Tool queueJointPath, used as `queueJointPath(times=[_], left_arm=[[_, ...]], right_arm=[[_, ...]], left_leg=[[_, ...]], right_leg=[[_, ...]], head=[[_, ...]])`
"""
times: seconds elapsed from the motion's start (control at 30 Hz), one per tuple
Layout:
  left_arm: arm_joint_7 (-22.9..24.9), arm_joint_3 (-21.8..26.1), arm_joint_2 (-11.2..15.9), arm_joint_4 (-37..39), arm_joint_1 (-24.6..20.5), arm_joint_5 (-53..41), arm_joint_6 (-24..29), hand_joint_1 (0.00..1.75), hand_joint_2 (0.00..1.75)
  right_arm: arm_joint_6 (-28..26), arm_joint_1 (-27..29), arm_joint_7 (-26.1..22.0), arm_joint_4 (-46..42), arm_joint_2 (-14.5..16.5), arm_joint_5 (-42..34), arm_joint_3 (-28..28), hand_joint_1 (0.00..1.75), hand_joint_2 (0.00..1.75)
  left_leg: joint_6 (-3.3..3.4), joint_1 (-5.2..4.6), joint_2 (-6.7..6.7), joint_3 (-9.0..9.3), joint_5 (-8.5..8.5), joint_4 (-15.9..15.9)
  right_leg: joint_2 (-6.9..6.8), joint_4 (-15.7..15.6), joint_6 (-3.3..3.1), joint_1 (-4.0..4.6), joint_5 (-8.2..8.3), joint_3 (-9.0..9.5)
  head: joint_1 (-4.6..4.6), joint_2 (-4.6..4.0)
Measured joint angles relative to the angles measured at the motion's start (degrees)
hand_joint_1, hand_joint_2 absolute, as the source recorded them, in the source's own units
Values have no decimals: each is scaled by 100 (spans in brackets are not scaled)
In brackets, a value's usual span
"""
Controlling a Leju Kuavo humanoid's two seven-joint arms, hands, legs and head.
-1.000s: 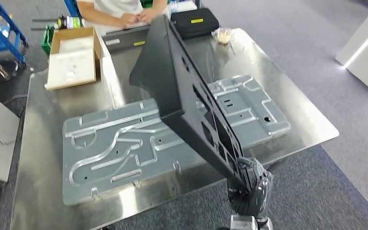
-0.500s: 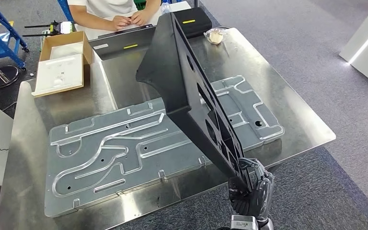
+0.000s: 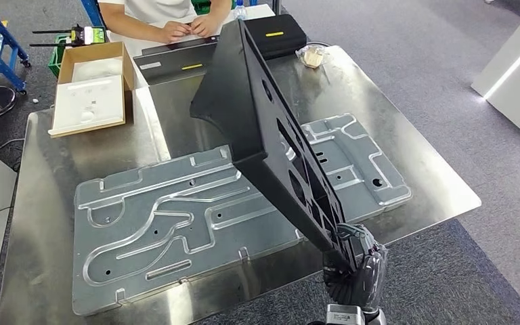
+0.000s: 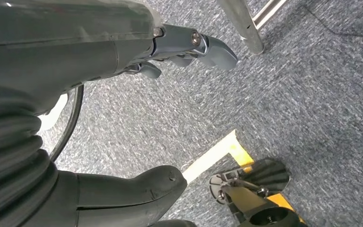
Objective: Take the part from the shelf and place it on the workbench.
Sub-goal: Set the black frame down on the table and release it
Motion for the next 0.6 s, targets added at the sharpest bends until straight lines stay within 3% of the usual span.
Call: queueJointPath(times=[0.07, 0.13, 0.2, 0.3, 0.37, 0.43, 0.47, 0.5, 0.53, 0.6], left_arm=[[-2, 8, -4, 0, 3, 8, -9, 0, 175], [-4, 18, -11, 1, -1, 16, -23, 0, 175], [-5, 30, -14, 1, -4, 17, -34, 0, 175], [-7, 49, -11, 0, -15, 27, -43, 0, 175], [9, 66, -11, 0, -22, 49, -45, 0, 175], [73, 84, -14, 0, -18, 78, -43, 0, 175], [113, 92, -14, 0, -13, 92, -39, 0, 175], [144, 99, -14, 0, -10, 102, -34, 0, 175], [161, 106, -13, 0, -11, 109, -27, 0, 175], [175, 118, -12, 0, -24, 115, -17, 0, 175]], right_arm=[[-6, -1, 1, 0, 0, -13, -16, 175, 175], [-12, -10, 6, -1, -1, -38, -47, 175, 175], [-19, -16, 10, -3, -2, -59, -77, 175, 175], [-22, -17, 9, -19, -2, -69, -103, 175, 175], [-20, -24, 8, -32, -2, -72, -113, 175, 175], [-15, -27, 8, -37, -2, -76, -125, 175, 175], [-10, -27, 8, -37, -2, -78, -129, 175, 175], [-5, -27, 8, -37, -2, -78, -132, 175, 175], [-1, -27, 8, -37, -2, -78, -133, 175, 175], [2, -29, 8, -39, -2, -78, -134, 175, 175]], left_leg=[[-19, 0, -10, 37, -52, 37], [-64, -21, -22, 48, -108, 87], [-119, -35, -25, 38, -133, 107], [-209, -33, -19, 18, -217, 186], [-282, -3, -18, -190, -483, 642], [-345, 43, -18, -553, -809, 1373], [-371, 65, -17, -680, -873, 1616], [-391, 85, -16, -709, -825, 1655], [-406, 103, -16, -623, -668, 1463], [-415, 128, -18, -254, -283, 691]], right_leg=[[-5, -614, -18, 1, 452, 239], [-9, -1269, -75, 25, 734, 521], [-3, -1441, -136, 54, 740, 582], [3, -1517, -225, 5, 772, 614], [-17, -1562, -271, -25, 786, 650], [-31, -1553, -287, -31, 787, 649], [-32, -1542, -287, -37, 787, 645], [-31, -1531, -283, -47, 786, 642], [-26, -1520, -275, -61, 781, 642], [-18, -1496, -232, -79, 766, 642]], head=[[1, 0], [0, 0], [-1, 0], [-2, 0], [-3, 0], [-3, -1], [-4, -1], [-4, -1], [-4, -1], [-4, 0]])
